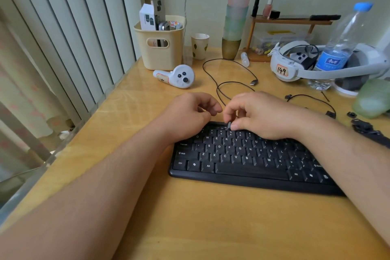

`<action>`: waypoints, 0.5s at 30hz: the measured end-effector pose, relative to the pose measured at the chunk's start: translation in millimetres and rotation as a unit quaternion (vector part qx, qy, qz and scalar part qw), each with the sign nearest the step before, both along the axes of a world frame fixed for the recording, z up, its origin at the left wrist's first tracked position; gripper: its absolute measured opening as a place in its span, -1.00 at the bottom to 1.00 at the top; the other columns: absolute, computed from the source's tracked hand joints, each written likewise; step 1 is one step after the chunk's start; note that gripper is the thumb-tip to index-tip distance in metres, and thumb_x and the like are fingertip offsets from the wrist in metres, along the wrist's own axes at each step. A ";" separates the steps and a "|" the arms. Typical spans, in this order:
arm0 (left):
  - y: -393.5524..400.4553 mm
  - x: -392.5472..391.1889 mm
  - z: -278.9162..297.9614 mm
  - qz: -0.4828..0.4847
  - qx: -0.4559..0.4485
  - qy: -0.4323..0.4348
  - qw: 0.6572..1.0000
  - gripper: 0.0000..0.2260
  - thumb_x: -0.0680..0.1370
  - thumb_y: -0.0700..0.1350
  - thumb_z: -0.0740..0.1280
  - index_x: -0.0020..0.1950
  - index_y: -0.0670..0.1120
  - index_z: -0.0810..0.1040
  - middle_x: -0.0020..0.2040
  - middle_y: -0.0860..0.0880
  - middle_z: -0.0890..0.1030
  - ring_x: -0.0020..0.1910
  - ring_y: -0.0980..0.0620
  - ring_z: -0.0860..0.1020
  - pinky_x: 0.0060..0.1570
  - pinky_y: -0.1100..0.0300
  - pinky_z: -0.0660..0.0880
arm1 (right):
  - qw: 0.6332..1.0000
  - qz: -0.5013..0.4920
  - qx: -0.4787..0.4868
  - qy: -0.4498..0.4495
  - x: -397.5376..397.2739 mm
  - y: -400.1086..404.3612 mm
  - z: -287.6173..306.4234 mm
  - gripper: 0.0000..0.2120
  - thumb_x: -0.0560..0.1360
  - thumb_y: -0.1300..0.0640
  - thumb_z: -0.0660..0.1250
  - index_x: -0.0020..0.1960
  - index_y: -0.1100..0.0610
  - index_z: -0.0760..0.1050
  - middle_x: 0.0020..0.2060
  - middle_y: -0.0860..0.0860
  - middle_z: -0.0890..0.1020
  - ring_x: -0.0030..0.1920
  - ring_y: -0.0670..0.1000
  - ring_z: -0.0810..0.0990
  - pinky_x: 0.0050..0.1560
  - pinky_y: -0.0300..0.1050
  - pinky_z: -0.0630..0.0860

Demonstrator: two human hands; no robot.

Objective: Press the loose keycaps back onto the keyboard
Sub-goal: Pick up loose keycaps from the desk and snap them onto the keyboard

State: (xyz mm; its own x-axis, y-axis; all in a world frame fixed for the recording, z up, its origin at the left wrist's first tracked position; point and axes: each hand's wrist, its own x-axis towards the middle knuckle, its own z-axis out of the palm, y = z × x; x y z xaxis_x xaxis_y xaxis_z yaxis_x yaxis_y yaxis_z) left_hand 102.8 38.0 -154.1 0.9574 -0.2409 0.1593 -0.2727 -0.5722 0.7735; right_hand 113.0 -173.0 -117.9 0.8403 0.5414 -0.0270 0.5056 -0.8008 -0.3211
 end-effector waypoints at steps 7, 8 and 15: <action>-1.1 -3.4 3.5 -0.032 -0.051 -0.012 0.998 -0.97 0.60 -0.01 0.46 0.02 0.08 0.68 -0.11 0.10 0.70 -0.14 0.22 0.58 -0.02 0.32 0.51 | 0.979 -0.049 0.196 0.018 1.2 -1.1 -7.1 -0.87 0.51 0.14 0.52 -0.09 -0.10 0.68 -0.24 -0.25 0.68 -0.23 -0.24 0.58 -0.13 -0.28 0.49; -0.8 -3.3 4.1 -0.036 -0.061 -0.014 0.997 -0.95 0.59 0.00 0.48 0.02 0.07 0.68 -0.13 0.10 0.70 -0.14 0.23 0.58 -0.03 0.33 0.52 | 0.974 -0.052 0.219 0.028 2.2 -1.9 -8.4 -0.85 0.52 0.16 0.51 -0.09 -0.10 0.69 -0.20 -0.18 0.71 -0.19 -0.19 0.62 -0.08 -0.19 0.57; 3.2 -2.2 7.5 -0.041 -0.123 0.009 0.991 -0.84 0.55 -0.04 0.52 0.10 -0.01 0.65 -0.08 0.02 0.76 0.00 0.03 0.70 0.22 -0.02 0.59 | 0.918 -0.060 0.374 0.120 -2.0 0.6 -12.7 -0.76 0.56 0.39 0.40 -0.05 0.07 0.71 -0.17 0.11 0.72 -0.11 0.04 0.74 -0.09 -0.16 0.68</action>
